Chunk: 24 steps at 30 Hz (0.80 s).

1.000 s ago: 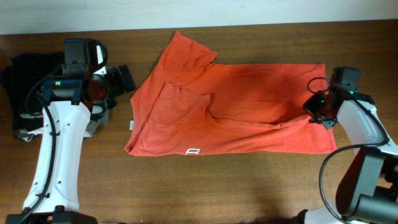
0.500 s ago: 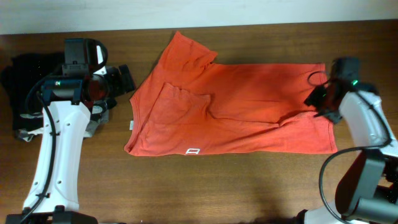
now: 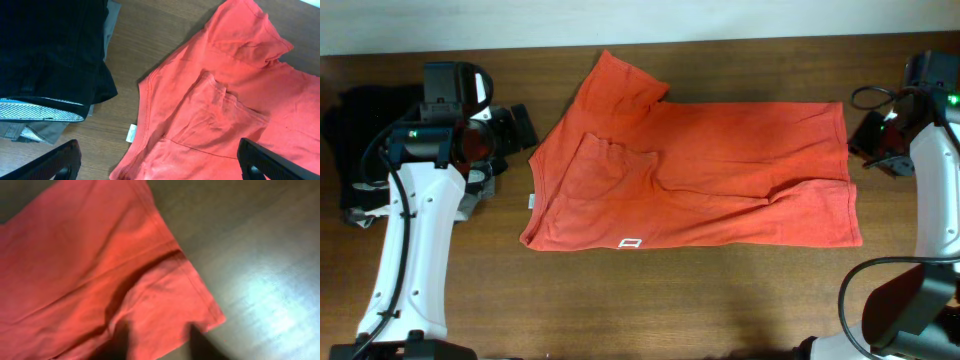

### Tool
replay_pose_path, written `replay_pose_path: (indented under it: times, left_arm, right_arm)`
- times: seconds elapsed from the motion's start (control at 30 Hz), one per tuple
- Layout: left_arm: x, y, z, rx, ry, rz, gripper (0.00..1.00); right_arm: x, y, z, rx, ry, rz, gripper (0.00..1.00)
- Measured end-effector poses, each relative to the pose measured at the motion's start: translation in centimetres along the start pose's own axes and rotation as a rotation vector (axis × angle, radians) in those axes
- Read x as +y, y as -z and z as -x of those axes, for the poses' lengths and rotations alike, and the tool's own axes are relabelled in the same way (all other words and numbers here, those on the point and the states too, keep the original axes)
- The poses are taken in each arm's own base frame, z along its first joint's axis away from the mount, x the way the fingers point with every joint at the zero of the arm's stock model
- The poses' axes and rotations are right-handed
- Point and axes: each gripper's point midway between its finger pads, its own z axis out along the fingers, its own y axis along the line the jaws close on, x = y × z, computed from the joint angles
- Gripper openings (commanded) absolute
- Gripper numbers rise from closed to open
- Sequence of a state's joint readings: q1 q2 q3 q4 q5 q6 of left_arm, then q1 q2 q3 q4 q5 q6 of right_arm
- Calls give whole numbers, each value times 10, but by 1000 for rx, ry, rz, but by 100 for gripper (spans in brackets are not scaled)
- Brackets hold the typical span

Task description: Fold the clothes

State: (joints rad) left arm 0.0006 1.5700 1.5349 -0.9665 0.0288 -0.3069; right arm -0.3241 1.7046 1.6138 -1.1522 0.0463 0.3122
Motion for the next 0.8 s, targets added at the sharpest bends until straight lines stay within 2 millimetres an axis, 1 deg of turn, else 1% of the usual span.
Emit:
replay_pose_path:
  times: [0.1, 0.17, 0.27, 0.4, 0.53, 0.63, 0.67, 0.7, 0.73, 0.77, 0.8]
  left_arm:
    - [-3, 0, 9, -35, -1, -11, 99]
    - [-4, 0, 12, -51, -2, -16, 99]
    - [-7, 1, 21, -86, -3, -29, 99]
    - [-21, 4, 39, -156, -23, -99, 99]
    - [-35, 8, 51, -205, -48, -166, 99]
    - [-47, 3, 55, -212, -70, -199, 99]
    - [-53, -2, 55, -205, -82, -208, 95]
    - [-60, -7, 57, -200, -94, -218, 89]
    - [-69, -14, 59, -197, -112, -229, 79]
    - [-77, -20, 61, -193, -129, -240, 74]
    - [-88, -29, 63, -191, -157, -250, 66]
  right_arm:
    - [7, -3, 8, -24, 38, 34, 4]
    - [12, -9, 12, -29, 74, 54, 4]
    - [19, -26, 14, -10, 136, 78, 4]
    - [26, -46, 22, -14, 178, 96, 4]
    - [31, -48, 27, -30, 193, 118, 4]
    - [34, -48, 30, -42, 201, 133, 4]
    - [35, -48, 32, -49, 207, 138, 4]
    - [36, -49, 34, -56, 212, 142, 4]
    - [37, -50, 36, -65, 214, 145, 4]
    - [39, -52, 38, -68, 217, 149, 4]
    - [39, -54, 38, -68, 218, 149, 4]
